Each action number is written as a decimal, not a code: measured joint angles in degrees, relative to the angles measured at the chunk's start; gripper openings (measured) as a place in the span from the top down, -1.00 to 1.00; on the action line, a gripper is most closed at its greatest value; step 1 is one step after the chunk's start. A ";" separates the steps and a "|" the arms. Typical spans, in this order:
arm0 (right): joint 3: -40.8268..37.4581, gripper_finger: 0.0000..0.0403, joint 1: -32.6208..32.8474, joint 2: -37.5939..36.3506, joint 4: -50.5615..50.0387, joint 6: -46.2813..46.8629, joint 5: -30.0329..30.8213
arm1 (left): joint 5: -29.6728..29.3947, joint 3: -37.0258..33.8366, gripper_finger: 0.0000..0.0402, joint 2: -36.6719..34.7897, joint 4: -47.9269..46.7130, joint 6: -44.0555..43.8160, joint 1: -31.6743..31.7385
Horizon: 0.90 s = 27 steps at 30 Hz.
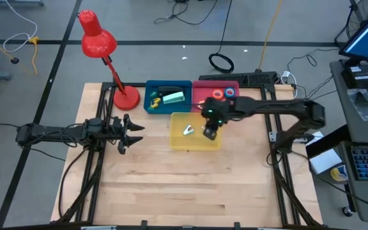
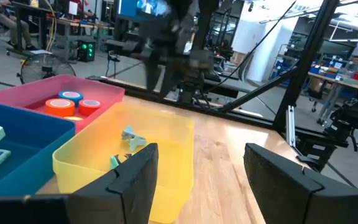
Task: Pick and place Stapler, Stapler remover, tape
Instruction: Return to Home Position
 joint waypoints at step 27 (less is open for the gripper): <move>-42.61 0.49 7.68 -65.47 21.44 11.41 4.72 | -0.20 1.34 -0.19 -6.62 -6.71 1.97 0.00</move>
